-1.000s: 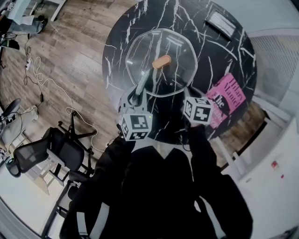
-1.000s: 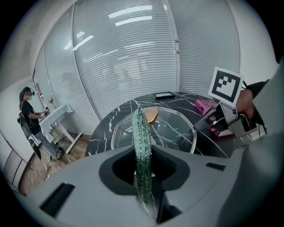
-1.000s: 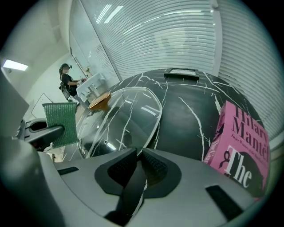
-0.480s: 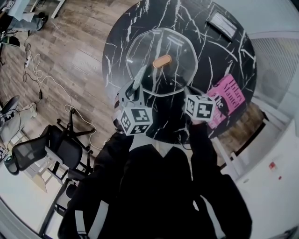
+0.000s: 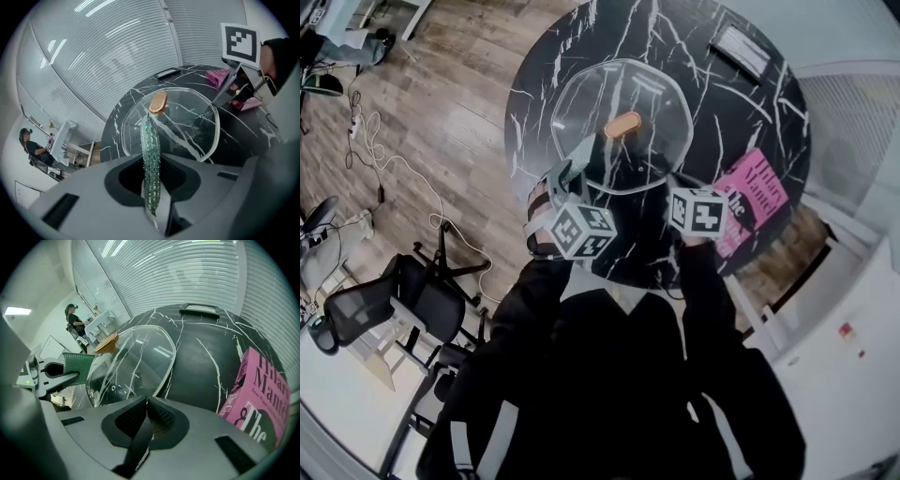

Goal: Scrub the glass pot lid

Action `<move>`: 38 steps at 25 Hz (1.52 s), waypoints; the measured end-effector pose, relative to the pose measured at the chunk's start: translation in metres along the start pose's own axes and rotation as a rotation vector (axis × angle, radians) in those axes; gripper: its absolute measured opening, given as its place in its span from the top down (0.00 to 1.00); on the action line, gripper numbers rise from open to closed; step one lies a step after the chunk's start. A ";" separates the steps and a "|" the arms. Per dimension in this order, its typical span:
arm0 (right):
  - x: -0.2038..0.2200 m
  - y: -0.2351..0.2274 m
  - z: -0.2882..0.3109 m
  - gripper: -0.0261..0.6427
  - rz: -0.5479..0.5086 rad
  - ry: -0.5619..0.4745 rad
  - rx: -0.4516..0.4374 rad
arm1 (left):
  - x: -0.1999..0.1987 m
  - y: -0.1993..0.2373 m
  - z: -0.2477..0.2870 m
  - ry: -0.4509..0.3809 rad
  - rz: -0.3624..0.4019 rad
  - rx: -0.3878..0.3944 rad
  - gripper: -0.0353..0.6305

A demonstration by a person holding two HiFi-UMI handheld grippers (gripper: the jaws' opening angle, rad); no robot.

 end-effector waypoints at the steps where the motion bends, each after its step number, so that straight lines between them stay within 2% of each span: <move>1: 0.000 0.000 0.000 0.94 -0.001 -0.001 0.000 | 0.001 -0.002 0.001 0.004 0.005 0.007 0.85; 7: 0.002 -0.018 -0.001 0.94 -0.050 -0.002 0.084 | -0.001 -0.012 0.005 0.019 -0.001 0.054 0.85; 9: 0.000 -0.015 -0.001 0.94 -0.050 -0.004 0.072 | -0.001 -0.013 0.006 0.025 -0.016 0.069 0.85; 12: -0.001 -0.003 -0.001 0.94 -0.026 -0.004 0.009 | 0.000 -0.016 0.007 0.039 -0.037 0.099 0.85; 15: 0.001 -0.001 0.000 0.94 -0.014 0.004 -0.007 | 0.000 -0.020 0.008 0.048 -0.055 0.127 0.85; 18: 0.002 -0.003 0.000 0.94 -0.020 0.007 0.000 | 0.000 -0.024 0.009 0.057 -0.075 0.151 0.85; 21: 0.001 -0.014 -0.002 0.94 -0.054 -0.002 0.054 | -0.001 -0.027 0.009 0.065 -0.088 0.175 0.85; 24: 0.001 -0.003 -0.001 0.94 -0.021 0.000 0.002 | -0.001 -0.029 0.011 0.073 -0.108 0.200 0.84; 28: 0.002 -0.013 0.000 0.94 -0.042 -0.002 0.038 | -0.002 -0.031 0.012 0.079 -0.112 0.209 0.84; 38: 0.002 -0.007 0.001 0.94 -0.047 -0.001 0.014 | -0.004 -0.037 0.010 0.098 -0.159 0.247 0.84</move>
Point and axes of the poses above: the fingertips, and each gripper's own axes: z forward along the fingers, y to its left, x out of its underside, the point moved 5 cm from there along -z, backward along the fingers, and after that the axes turned 7 degrees about -x, right-handed, at the moved point
